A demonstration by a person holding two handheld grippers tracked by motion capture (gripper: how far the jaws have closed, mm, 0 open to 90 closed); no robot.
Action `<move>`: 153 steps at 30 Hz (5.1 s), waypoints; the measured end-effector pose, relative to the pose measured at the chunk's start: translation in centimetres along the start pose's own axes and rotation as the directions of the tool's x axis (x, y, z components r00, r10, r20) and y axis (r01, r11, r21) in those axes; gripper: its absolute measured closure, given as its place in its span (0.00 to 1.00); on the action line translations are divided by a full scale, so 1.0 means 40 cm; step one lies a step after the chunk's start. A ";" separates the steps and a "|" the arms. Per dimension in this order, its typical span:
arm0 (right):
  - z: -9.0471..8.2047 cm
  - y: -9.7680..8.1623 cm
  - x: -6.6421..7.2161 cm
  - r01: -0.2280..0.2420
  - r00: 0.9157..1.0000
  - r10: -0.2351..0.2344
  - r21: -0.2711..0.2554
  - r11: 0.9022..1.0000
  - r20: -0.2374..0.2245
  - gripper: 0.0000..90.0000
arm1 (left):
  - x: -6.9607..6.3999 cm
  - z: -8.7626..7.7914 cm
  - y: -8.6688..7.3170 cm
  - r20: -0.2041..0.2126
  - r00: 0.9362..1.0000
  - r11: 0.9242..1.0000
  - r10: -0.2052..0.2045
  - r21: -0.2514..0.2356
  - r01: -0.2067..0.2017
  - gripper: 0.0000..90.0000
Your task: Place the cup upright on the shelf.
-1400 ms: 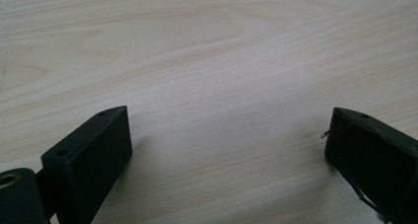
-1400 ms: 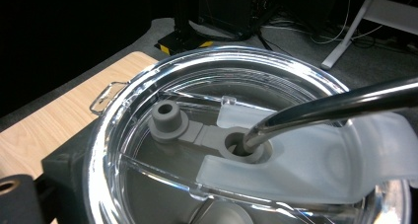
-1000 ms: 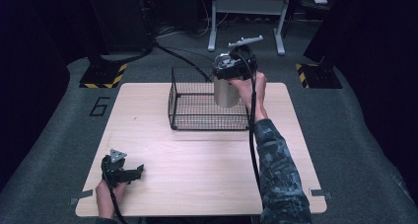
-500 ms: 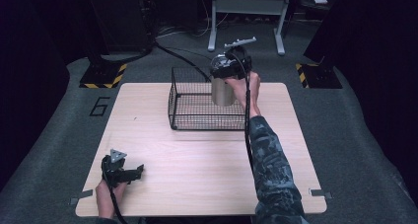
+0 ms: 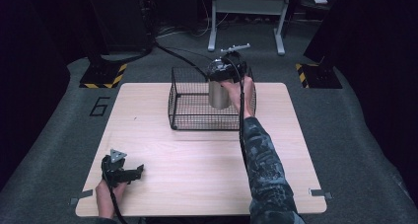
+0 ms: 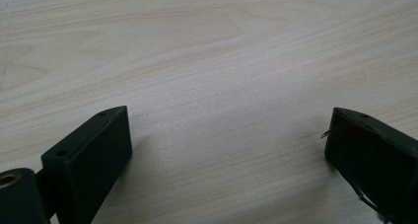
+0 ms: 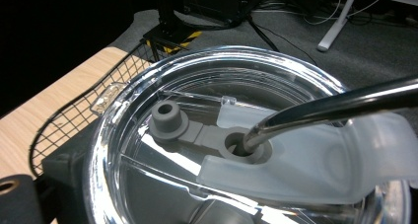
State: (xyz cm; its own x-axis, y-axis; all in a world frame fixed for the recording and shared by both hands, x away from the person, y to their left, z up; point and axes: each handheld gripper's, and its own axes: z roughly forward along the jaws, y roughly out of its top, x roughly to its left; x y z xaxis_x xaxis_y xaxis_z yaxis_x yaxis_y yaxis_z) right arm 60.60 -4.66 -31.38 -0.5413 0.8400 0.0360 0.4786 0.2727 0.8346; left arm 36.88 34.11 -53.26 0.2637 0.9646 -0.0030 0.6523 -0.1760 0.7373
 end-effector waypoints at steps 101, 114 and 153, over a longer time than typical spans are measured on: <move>-0.240 -0.221 0.058 0.072 0.994 -0.071 0.007 0.997 -0.087 0.00 | 0.002 0.000 0.001 -0.004 1.000 1.000 0.008 -0.001 -0.008 0.04; -0.377 -0.381 0.037 0.092 0.994 -0.093 -0.017 0.996 -0.053 0.00 | 0.001 0.001 0.001 -0.003 1.000 1.000 0.007 0.000 -0.007 0.04; -0.406 -0.910 -0.141 -0.121 0.978 0.088 0.168 0.978 0.191 0.00 | 0.000 0.000 0.002 -0.005 1.000 1.000 0.006 0.002 -0.006 0.04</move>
State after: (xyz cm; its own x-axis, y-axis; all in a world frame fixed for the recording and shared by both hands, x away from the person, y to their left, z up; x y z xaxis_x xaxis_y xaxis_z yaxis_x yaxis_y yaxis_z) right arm 35.03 -26.94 -53.05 -0.3549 0.9349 0.0037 0.6502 0.2440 0.7195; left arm 36.93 34.11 -53.23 0.2638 0.9646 0.0050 0.6523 -0.1822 0.7358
